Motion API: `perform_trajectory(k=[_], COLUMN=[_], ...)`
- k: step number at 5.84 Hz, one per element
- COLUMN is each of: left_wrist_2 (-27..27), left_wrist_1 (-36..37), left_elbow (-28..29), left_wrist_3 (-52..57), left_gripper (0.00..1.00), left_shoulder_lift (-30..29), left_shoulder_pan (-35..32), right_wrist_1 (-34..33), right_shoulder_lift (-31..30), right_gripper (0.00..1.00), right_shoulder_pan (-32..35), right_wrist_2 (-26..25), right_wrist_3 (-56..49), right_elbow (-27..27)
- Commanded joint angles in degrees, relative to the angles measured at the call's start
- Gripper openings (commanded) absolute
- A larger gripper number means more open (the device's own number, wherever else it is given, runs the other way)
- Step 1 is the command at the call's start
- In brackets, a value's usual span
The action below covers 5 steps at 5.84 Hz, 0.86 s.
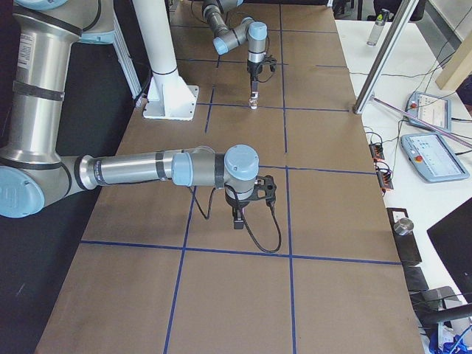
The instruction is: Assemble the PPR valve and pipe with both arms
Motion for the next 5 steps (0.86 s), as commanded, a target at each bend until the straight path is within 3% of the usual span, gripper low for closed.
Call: perform_trajectory(k=[1,2,3,4,5], left_wrist_2=[-0.07,-0.33,-0.42,-0.59,-0.68], left_wrist_1=[-0.12,0.32,0.67,0.67,0.67], left_elbow=[-1.43,-5.09,-8.09,-12.12,-16.42], left_wrist_3=[-0.24,-0.33,-0.33,-0.33,-0.16], left_gripper=[0.92,0.96,0.96,0.96,0.96], left_shoulder_lift=[0.04,0.74,2.31,5.55,9.32], left_shoulder_pan=[-0.09,-0.52,-0.88,-2.27,-3.59], right_wrist_1=[0.09,0.7,7.23,17.74,25.59], right_shoulder_lift=[0.12,0.21,0.13,-0.22,-0.4], right_gripper=[1.0,1.0,1.0,1.0,1.0], right_shoulder_pan=[-1.5,-4.21,-7.98,-13.68,-19.91], right_wrist_2=[1.68,2.3,2.05,0.39,-4.41], right_wrist_3=[0.23,0.15,6.93,22.14,33.61], right_elbow=[0.09,0.87,0.88,0.7,0.62])
